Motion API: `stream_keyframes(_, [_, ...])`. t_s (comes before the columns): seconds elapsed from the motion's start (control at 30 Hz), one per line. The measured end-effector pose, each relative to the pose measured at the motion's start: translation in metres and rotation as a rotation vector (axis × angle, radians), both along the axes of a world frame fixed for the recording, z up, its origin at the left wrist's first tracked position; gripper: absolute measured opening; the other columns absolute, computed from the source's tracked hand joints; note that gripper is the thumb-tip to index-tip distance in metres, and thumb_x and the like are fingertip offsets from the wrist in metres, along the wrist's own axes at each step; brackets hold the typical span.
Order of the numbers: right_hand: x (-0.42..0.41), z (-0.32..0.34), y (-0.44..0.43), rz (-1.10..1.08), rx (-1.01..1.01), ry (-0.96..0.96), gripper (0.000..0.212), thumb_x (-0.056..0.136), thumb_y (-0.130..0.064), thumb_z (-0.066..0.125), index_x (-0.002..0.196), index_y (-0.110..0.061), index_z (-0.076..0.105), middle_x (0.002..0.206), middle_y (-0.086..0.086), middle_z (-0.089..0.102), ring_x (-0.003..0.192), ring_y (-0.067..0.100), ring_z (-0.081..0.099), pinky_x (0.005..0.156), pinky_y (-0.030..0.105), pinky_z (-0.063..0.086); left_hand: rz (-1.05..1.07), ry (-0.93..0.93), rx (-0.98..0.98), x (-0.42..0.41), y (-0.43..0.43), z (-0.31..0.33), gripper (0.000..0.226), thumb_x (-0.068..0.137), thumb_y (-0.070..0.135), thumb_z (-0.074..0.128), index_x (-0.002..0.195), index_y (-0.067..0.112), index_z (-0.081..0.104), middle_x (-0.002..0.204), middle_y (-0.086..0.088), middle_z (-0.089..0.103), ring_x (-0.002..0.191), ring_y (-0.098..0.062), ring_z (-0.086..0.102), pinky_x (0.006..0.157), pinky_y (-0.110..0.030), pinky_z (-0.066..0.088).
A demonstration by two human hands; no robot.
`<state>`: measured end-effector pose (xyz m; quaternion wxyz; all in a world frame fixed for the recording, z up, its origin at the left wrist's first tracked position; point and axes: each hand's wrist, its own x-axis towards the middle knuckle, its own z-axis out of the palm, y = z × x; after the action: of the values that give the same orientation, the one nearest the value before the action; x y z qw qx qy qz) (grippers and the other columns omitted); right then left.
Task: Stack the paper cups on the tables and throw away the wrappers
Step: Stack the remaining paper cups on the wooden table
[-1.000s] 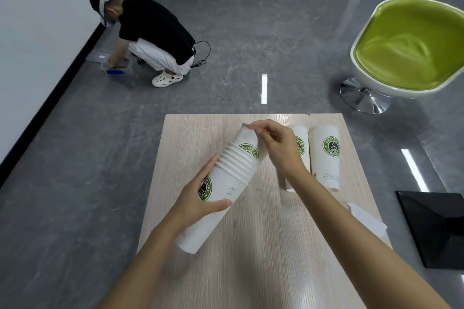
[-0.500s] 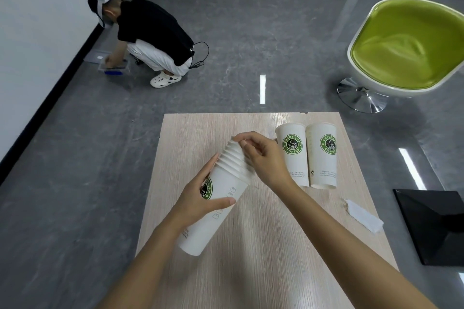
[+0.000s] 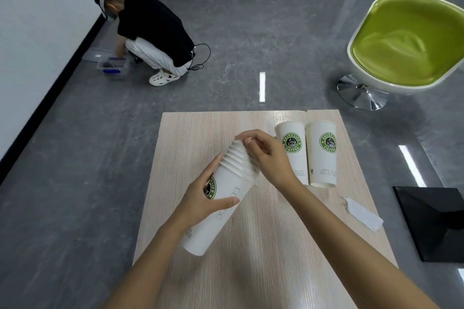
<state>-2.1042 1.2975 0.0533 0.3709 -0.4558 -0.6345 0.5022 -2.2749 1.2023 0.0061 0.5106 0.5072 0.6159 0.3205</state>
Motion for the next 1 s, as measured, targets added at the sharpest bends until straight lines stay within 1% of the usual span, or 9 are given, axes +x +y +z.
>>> stream_keyframes(0.07, [0.003, 0.002, 0.005, -0.021, -0.007, 0.007, 0.019, 0.095, -0.014, 0.051, 0.096, -0.019, 0.069, 0.093, -0.004, 0.07, 0.091, 0.026, 0.064, 0.085, 0.048, 0.05, 0.002, 0.002, -0.006, 0.0, 0.001, 0.0, 0.103, 0.069, 0.033, 0.087, 0.146, 0.056, 0.022, 0.136, 0.029, 0.046, 0.111, 0.009, 0.055, 0.086, -0.024, 0.053])
stream_keyframes(0.13, [0.007, 0.003, 0.011, -0.041, -0.007, 0.008, 0.02, 0.095, -0.012, 0.05, 0.097, -0.019, 0.069, 0.088, -0.002, 0.069, 0.088, 0.025, 0.064, 0.084, 0.045, 0.051, 0.006, 0.01, -0.005, 0.001, 0.001, 0.0, 0.103, 0.069, 0.032, 0.087, 0.147, 0.054, 0.022, 0.137, 0.03, 0.044, 0.11, 0.01, 0.054, 0.083, -0.02, 0.052])
stream_keyframes(0.2, [0.012, 0.004, 0.017, -0.054, -0.004, 0.008, 0.02, 0.095, -0.009, 0.049, 0.097, -0.017, 0.068, 0.083, 0.003, 0.069, 0.082, 0.02, 0.064, 0.083, 0.039, 0.051, 0.016, 0.018, -0.005, 0.002, 0.001, -0.001, 0.103, 0.07, 0.03, 0.086, 0.147, 0.053, 0.021, 0.137, 0.029, 0.044, 0.11, 0.009, 0.054, 0.079, -0.016, 0.051])
stream_keyframes(0.33, [0.024, -0.001, 0.032, -0.082, -0.008, -0.011, 0.019, 0.095, -0.006, 0.049, 0.098, -0.009, 0.067, 0.081, 0.003, 0.068, 0.077, 0.009, 0.061, 0.078, 0.025, 0.051, 0.035, 0.017, -0.013, 0.003, 0.001, -0.003, 0.102, 0.072, 0.027, 0.085, 0.146, 0.053, 0.021, 0.136, 0.025, 0.045, 0.111, 0.004, 0.055, 0.074, -0.016, 0.052])
stream_keyframes(0.5, [0.041, -0.011, 0.054, -0.147, -0.001, -0.08, 0.019, 0.095, -0.008, 0.049, 0.095, -0.009, 0.068, 0.08, 0.001, 0.068, 0.076, 0.011, 0.063, 0.075, 0.024, 0.051, 0.046, 0.023, -0.03, 0.005, 0.008, -0.002, 0.1, 0.073, 0.025, 0.084, 0.145, 0.05, 0.02, 0.132, 0.027, 0.044, 0.109, 0.008, 0.052, 0.074, -0.013, 0.049])
stream_keyframes(0.63, [0.055, -0.017, 0.068, -0.18, -0.007, -0.142, 0.019, 0.095, -0.01, 0.049, 0.095, -0.01, 0.068, 0.081, 0.002, 0.068, 0.07, 0.002, 0.06, 0.071, 0.017, 0.048, 0.05, 0.008, -0.038, 0.006, 0.014, -0.004, 0.101, 0.072, 0.026, 0.085, 0.148, 0.049, 0.022, 0.133, 0.027, 0.046, 0.11, 0.009, 0.052, 0.077, -0.013, 0.049])
stream_keyframes(0.8, [0.069, -0.022, 0.083, -0.219, -0.022, -0.164, 0.019, 0.095, -0.01, 0.048, 0.094, -0.01, 0.067, 0.085, 0.006, 0.068, 0.072, 0.004, 0.061, 0.068, 0.015, 0.048, 0.035, -0.012, -0.039, 0.011, 0.025, -0.007, 0.1, 0.071, 0.028, 0.086, 0.143, 0.055, 0.023, 0.135, 0.028, 0.046, 0.113, 0.009, 0.053, 0.079, -0.015, 0.051])
stream_keyframes(0.9, [0.076, -0.027, 0.091, -0.226, -0.016, -0.202, 0.018, 0.095, -0.012, 0.049, 0.093, -0.013, 0.067, 0.081, 0.0, 0.068, 0.073, 0.003, 0.061, 0.074, 0.021, 0.05, 0.024, -0.017, -0.045, 0.015, 0.033, -0.008, 0.101, 0.071, 0.028, 0.086, 0.145, 0.054, 0.023, 0.137, 0.028, 0.045, 0.114, 0.011, 0.052, 0.082, -0.015, 0.049])
stream_keyframes(1.0, [0.082, -0.033, 0.101, -0.225, 0.006, -0.268, 0.019, 0.095, -0.015, 0.05, 0.093, -0.015, 0.068, 0.081, -0.004, 0.068, 0.079, 0.01, 0.063, 0.081, 0.027, 0.049, 0.015, -0.02, -0.048, 0.021, 0.041, -0.009, 0.101, 0.071, 0.027, 0.086, 0.147, 0.051, 0.023, 0.136, 0.028, 0.046, 0.11, 0.017, 0.051, 0.08, -0.009, 0.047])
